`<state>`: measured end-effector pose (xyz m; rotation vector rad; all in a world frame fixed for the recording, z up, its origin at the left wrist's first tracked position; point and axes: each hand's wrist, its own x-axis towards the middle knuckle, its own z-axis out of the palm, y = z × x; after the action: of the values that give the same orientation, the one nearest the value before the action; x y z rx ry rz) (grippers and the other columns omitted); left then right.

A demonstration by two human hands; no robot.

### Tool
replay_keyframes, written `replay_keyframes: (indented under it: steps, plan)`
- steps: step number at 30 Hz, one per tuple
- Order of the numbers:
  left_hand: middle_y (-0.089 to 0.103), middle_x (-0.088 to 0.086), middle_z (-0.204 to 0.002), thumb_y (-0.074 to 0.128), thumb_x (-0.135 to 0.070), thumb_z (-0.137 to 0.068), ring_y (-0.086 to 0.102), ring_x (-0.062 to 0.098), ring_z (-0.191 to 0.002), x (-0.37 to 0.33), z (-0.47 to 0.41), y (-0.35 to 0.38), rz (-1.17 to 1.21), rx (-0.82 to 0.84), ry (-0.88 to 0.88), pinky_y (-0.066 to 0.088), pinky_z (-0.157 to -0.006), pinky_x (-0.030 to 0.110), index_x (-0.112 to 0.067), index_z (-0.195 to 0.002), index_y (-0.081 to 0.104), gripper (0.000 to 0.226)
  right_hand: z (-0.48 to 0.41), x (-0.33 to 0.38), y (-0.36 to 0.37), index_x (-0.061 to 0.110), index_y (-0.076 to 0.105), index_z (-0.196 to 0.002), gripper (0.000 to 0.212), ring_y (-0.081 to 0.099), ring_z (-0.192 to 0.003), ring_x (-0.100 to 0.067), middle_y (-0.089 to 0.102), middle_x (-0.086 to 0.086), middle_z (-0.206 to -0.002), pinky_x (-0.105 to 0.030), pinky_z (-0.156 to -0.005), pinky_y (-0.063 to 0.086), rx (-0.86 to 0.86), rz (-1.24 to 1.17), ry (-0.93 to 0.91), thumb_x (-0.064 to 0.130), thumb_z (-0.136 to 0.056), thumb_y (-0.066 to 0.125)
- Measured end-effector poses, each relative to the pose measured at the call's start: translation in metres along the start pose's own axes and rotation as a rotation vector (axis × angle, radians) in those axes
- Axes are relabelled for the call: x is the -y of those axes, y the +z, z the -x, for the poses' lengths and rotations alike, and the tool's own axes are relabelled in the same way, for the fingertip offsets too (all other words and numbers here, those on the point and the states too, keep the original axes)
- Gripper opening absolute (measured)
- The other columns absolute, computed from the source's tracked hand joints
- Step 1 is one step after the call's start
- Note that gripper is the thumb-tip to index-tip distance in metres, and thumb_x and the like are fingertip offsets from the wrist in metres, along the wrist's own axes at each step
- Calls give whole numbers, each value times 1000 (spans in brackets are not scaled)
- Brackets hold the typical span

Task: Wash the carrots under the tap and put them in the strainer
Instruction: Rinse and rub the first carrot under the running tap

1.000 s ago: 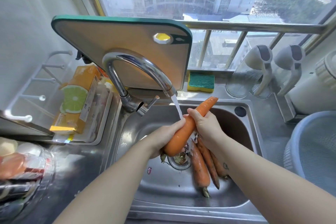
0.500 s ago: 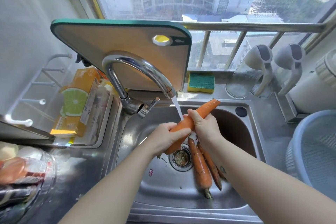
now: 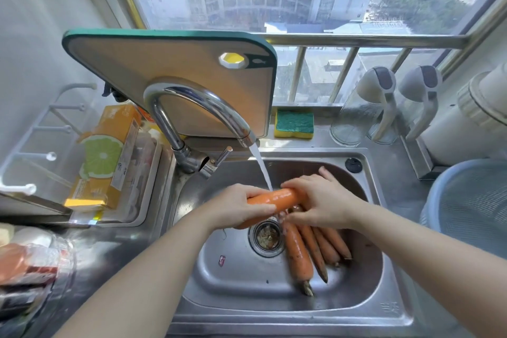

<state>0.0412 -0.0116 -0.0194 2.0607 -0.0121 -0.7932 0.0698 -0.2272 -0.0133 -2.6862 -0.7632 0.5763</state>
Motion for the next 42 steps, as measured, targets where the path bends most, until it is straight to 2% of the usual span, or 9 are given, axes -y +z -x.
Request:
replay_keyframes:
  steps: [3,8,19,24,28,31,36,39,42]
  plan:
    - [69,-11,-84,54,-53,-88,66,12,-83,-11,-8,6,-27,5,-8,49,-73,29,-41,-85,71,21,-2,1,-2,27,52,-108,32,61,-99,-22,63,5,-102,-32,-79,45,44,245,-83,42,-80,59]
    - [63,5,-81,52,-37,-93,56,17,-74,-13,-26,15,114,-178,-104,42,-70,28,-13,-80,66,31,1,-3,-7,25,56,-98,20,63,-86,-25,65,3,-91,-29,-64,41,-52,355,4,32,-79,57]
    - [66,10,-89,50,-39,-95,63,19,-78,-18,-35,44,1431,-436,-270,53,-70,34,-5,-117,56,40,22,26,11,10,58,-72,18,49,-49,-17,56,-6,-62,-26,-53,42,350,-731,460,24,-72,70]
    - [64,6,-62,44,-27,-96,61,15,-55,-28,-31,44,1573,-352,-220,51,-65,30,-8,-87,59,26,38,29,-1,12,43,-73,20,35,-38,-7,44,0,-54,-17,-40,33,634,-1258,558,8,-88,56]
    - [63,6,-52,45,-15,-97,59,19,-52,-50,-32,44,1388,-504,-320,52,-55,29,-8,-74,56,26,34,27,-3,9,52,-76,12,44,-42,-14,52,-4,-57,-24,-46,40,475,-887,563,16,-81,61]
    - [67,6,-56,46,-18,-97,58,24,-62,-58,-41,40,1384,-590,-404,51,-67,35,-11,-77,59,26,29,28,-1,10,56,-72,15,53,-49,-17,59,-3,-61,-26,-50,44,234,-452,506,23,-75,63]
    - [54,21,-131,36,-18,-102,51,26,-95,-52,-48,37,1137,-656,-514,45,-94,42,2,-125,52,35,27,27,4,15,41,-90,8,48,-65,-22,47,2,-70,-32,-55,36,-49,219,272,14,-89,49]
    - [58,21,-121,38,-19,-101,57,35,-108,-48,-49,37,1145,-705,-539,47,-86,41,0,-126,52,35,25,27,7,16,38,-89,12,47,-65,-24,44,2,-70,-31,-52,32,-35,225,252,10,-88,48]
    - [63,14,-85,47,-16,-95,63,28,-74,-47,-49,34,1267,-660,-450,52,-68,35,-2,-97,64,21,22,23,7,11,52,-80,12,53,-62,-20,56,-3,-74,-29,-52,41,99,-132,369,18,-77,61]
